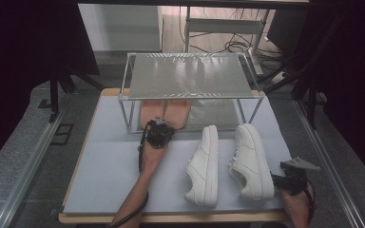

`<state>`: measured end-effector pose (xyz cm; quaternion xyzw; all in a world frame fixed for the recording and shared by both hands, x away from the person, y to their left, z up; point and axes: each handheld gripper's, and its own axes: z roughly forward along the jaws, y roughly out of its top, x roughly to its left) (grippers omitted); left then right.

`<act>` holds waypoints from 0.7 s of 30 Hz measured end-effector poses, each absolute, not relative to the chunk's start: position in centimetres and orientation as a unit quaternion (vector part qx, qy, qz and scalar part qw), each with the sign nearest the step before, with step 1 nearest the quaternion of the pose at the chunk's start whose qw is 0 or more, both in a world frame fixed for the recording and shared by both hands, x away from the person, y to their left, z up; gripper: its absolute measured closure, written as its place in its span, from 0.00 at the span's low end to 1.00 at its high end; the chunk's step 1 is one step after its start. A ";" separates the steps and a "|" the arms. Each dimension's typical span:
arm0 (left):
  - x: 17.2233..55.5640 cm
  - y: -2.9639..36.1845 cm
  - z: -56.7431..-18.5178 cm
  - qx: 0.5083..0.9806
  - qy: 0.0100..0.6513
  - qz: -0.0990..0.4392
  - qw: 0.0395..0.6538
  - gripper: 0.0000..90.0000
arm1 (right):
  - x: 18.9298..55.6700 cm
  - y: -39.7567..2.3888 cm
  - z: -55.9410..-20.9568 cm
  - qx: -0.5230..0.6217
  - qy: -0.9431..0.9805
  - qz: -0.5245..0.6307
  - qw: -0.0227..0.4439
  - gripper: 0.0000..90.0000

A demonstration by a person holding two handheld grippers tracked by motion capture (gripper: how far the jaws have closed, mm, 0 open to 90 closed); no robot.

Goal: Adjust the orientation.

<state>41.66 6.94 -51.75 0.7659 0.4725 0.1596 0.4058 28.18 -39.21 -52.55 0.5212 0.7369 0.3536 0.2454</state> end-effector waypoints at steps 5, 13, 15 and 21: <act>41.0 7.1 -51.5 0.765 0.466 0.154 0.417 0.91 | 28.2 -39.2 -52.6 0.521 0.737 0.354 0.245 0.23; 40.0 8.0 -51.0 0.766 0.460 0.160 0.419 0.79 | 28.2 -39.2 -52.6 0.521 0.737 0.354 0.246 0.23; 39.7 8.4 -50.9 0.766 0.457 0.160 0.422 0.74 | 28.2 -39.2 -52.6 0.521 0.737 0.354 0.246 0.23; 39.0 8.9 -50.4 0.774 0.445 0.158 0.421 0.62 | 28.2 -39.2 -52.6 0.521 0.737 0.354 0.246 0.23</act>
